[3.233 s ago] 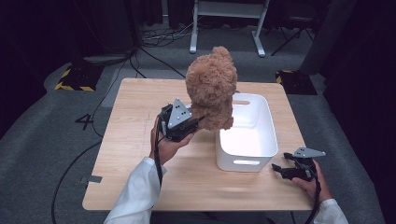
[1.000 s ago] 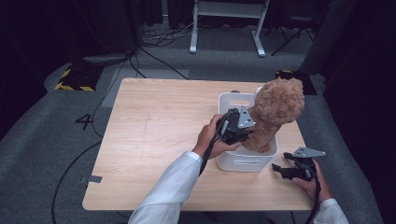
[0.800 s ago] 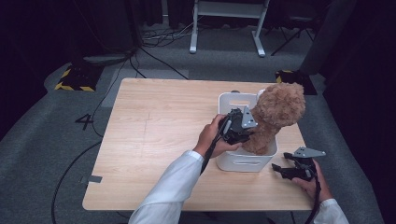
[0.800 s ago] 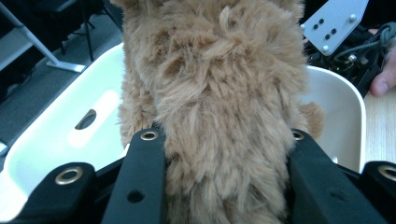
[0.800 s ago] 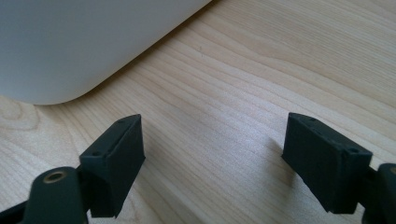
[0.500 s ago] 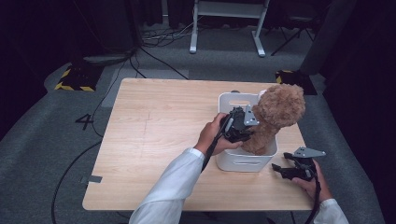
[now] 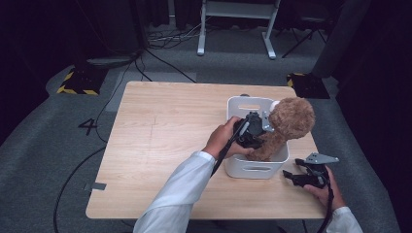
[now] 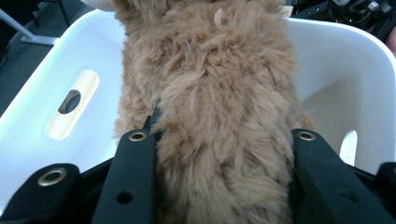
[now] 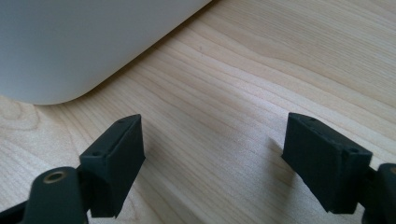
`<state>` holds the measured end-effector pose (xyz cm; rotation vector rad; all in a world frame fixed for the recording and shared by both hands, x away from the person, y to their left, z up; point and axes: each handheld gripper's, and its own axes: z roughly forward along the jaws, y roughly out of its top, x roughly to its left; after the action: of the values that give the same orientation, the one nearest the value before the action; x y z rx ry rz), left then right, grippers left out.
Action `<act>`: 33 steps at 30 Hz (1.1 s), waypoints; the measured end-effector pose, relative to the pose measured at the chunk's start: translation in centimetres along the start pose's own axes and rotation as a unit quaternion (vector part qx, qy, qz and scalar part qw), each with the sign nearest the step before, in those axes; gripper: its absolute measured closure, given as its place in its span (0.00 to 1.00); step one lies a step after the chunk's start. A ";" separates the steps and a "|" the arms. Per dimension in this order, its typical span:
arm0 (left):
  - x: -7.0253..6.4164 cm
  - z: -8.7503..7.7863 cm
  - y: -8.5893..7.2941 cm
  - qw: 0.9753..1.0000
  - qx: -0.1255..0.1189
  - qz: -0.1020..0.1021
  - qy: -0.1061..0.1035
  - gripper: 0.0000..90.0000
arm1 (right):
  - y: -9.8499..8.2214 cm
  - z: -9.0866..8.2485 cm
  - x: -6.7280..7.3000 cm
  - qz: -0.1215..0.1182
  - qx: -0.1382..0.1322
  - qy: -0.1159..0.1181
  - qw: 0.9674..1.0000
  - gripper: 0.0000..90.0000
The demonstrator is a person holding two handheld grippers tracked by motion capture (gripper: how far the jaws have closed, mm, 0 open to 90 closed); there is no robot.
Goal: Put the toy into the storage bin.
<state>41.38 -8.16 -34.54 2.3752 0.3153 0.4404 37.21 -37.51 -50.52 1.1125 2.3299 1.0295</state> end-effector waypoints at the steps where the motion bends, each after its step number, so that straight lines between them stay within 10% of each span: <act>1: 0.0 0.0 0.0 1.000 0.000 -0.001 -0.002 0.67 | 0.0 0.0 0.0 0.000 0.000 0.000 1.000 0.23; 22: 0.5 0.6 -0.7 0.998 0.052 0.006 -0.034 0.69 | 0.0 0.0 0.0 0.000 0.000 0.000 1.000 0.23; 27: 0.4 1.4 -1.3 0.994 0.101 0.019 -0.020 0.70 | 0.0 0.0 0.0 0.000 0.000 0.000 1.000 0.23; 33: 0.4 1.1 -1.7 0.995 0.090 0.015 -0.030 0.69 | 0.0 0.0 0.0 0.000 0.000 0.000 1.000 0.23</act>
<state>41.98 -7.40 -36.36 2.5664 0.3029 0.3682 37.21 -37.52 -50.52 1.1114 2.3299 1.0292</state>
